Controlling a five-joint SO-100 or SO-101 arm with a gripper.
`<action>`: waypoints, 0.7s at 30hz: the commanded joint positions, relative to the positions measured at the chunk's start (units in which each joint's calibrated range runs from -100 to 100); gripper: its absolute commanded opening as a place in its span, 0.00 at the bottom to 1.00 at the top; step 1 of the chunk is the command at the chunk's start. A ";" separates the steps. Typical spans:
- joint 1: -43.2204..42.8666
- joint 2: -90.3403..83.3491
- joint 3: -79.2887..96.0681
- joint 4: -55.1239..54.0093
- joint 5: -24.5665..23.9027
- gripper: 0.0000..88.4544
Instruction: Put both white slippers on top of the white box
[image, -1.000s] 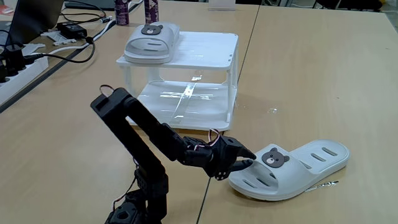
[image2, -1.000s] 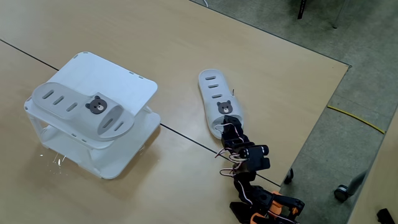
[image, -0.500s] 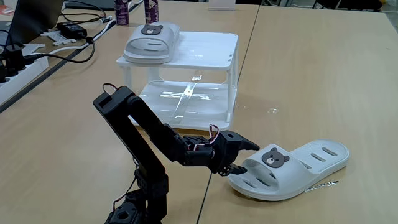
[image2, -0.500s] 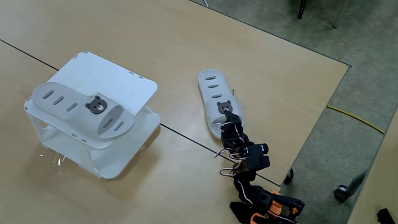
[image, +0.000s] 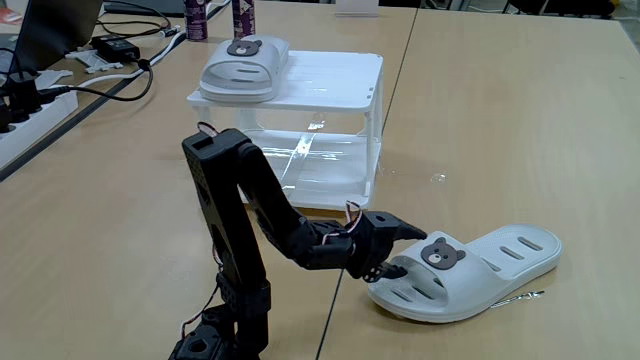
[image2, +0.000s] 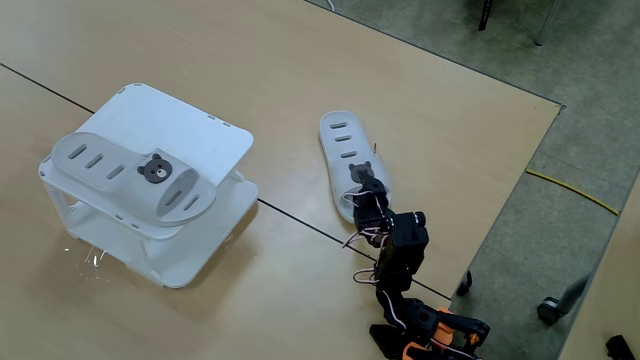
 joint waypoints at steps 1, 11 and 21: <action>0.77 3.44 -6.55 -1.28 0.42 0.29; 1.60 16.90 -20.27 -4.39 0.42 0.29; 2.25 22.46 -27.03 -4.39 0.42 0.28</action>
